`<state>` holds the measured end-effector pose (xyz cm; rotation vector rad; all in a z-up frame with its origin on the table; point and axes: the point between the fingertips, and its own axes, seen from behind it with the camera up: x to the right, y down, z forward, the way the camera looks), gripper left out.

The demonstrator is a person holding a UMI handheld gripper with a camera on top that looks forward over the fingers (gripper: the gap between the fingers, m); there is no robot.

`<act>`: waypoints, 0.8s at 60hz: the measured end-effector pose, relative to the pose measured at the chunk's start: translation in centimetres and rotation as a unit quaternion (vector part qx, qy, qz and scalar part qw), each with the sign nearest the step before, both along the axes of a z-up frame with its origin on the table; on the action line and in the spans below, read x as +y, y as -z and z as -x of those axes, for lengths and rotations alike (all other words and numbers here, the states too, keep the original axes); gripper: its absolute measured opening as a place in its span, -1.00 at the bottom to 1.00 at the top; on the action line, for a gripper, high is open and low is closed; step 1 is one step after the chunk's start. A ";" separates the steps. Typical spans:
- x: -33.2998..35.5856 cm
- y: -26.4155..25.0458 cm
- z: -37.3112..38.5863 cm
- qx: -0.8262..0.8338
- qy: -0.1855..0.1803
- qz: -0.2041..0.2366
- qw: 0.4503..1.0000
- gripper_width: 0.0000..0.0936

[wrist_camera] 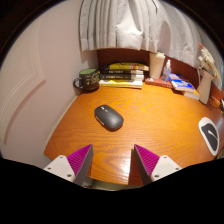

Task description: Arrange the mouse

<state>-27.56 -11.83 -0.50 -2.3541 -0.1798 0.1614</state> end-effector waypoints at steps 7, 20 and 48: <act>4.5 0.9 1.2 -0.010 0.015 0.005 1.000 0.77; 11.3 1.1 1.0 -0.025 0.047 0.005 0.999 0.76; 14.7 1.2 0.3 -0.020 0.090 0.015 0.996 -0.06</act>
